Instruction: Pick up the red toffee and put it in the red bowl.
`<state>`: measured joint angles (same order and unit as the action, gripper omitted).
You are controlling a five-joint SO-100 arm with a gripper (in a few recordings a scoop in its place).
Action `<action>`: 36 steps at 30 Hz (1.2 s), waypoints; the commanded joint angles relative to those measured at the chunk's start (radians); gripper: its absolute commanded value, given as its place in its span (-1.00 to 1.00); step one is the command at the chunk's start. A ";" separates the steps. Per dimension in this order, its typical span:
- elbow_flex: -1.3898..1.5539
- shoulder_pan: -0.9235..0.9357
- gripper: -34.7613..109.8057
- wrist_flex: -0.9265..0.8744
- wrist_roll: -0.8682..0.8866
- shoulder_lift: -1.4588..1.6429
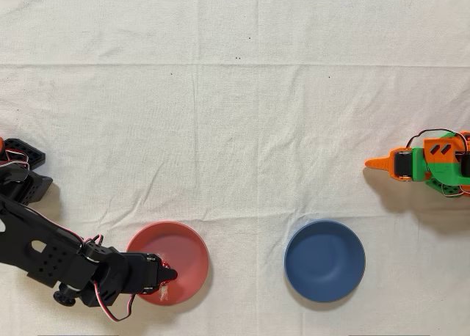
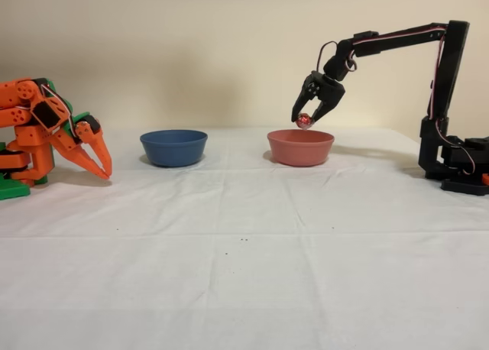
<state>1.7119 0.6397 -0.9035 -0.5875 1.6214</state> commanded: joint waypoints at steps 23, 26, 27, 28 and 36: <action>-0.156 0.017 -0.09 -0.107 0.000 -0.021; -0.156 0.017 -0.09 -0.114 -0.011 -0.017; -0.156 0.017 -0.09 -0.115 -0.015 -0.014; -0.156 0.017 -0.09 -0.118 -0.018 -0.009; -0.147 0.015 -0.13 -0.146 -0.046 0.041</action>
<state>1.6230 0.6427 -1.0232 -0.6090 1.5662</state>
